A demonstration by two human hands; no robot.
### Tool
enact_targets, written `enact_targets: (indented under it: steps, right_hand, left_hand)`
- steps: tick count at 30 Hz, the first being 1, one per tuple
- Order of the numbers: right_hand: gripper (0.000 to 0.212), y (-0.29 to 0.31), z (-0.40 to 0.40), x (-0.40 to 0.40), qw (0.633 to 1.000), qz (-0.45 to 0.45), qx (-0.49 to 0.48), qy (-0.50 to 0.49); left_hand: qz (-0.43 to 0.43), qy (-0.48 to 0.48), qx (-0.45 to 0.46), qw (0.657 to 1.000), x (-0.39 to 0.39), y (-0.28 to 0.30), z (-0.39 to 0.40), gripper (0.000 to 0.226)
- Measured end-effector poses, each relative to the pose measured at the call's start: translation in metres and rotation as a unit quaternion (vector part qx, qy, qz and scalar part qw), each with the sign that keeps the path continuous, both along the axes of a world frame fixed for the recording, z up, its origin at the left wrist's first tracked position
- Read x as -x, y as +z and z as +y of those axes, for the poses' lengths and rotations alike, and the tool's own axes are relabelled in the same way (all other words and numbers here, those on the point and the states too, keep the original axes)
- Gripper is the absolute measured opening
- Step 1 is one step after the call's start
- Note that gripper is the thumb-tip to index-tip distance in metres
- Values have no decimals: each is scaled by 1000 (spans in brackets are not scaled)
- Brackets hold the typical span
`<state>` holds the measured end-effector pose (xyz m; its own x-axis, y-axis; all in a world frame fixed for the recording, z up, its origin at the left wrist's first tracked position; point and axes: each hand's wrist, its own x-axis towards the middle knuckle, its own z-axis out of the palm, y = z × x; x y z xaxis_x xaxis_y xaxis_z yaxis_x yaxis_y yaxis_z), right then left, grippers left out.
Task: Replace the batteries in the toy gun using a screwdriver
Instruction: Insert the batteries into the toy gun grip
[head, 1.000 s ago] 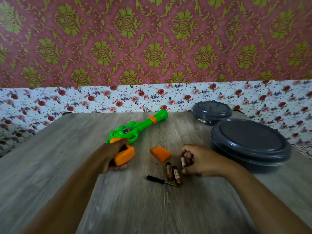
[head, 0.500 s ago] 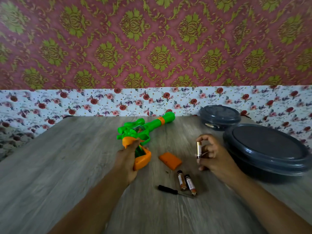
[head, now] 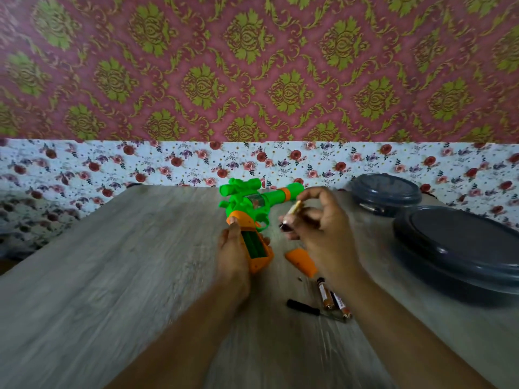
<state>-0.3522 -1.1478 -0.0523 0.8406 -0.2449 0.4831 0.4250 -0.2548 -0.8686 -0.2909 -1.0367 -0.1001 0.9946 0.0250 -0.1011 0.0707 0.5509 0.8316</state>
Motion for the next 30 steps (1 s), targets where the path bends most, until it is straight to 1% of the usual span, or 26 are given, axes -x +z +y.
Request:
enact_targets:
  steps: [3,5,9,16,20,23,27,30]
  right_hand:
    - [31,-20,12,-7,998,15,59,-14]
    - [29,-25,8,-9,996,20,84,-20]
    - [27,-28,5,-10,989,9,146,-35]
    - [26,-33,4,-12,975,-27,208,-67]
    - [16,-38,5,-12,967,-50,245,-49]
    - [26,-40,4,-14,959,-61,271,-58]
    - [37,-38,4,-9,949,-64,303,-62]
    - [37,-38,4,-5,941,-65,323,-79]
  left_hand:
    - [-17,33,-72,997,-2,-4,-1,27]
    - [-40,43,-101,993,2,-2,-2,28]
    - [-60,42,-104,992,9,5,-4,26]
    - [-77,0,-125,989,15,5,-5,31]
    - [-86,-10,-124,989,16,6,-4,31]
    - [-114,-23,-115,986,18,6,-2,30]
    - [-129,-41,-103,985,18,6,-3,28]
    - [-133,-52,-111,983,17,8,-3,29]
